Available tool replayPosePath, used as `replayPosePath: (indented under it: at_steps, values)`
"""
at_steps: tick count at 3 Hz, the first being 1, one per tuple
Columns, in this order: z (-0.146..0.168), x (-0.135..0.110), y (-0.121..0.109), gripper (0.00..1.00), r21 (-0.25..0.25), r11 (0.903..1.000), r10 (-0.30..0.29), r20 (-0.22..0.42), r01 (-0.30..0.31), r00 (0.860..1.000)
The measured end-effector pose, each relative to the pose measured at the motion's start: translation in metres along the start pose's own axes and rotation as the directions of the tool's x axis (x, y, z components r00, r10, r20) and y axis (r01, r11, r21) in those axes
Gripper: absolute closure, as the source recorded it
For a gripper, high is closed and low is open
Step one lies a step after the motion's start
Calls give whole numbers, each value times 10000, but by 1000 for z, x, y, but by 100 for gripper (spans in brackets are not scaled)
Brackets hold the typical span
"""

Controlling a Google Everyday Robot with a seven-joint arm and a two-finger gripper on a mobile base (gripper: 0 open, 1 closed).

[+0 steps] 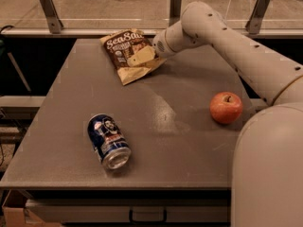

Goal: Pick brown chip bag

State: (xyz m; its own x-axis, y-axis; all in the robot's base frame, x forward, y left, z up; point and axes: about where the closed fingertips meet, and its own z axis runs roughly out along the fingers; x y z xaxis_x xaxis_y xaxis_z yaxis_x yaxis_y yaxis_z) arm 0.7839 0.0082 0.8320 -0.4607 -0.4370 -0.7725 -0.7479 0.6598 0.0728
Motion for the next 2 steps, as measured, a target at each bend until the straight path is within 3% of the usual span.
replayPosePath:
  at_steps: [1,2]
  values:
    - [-5,-9,4,40,-154,9999,-40,432,47,9991]
    - [-19,-22,19,63,-335,9965,-735,801,764,9941]
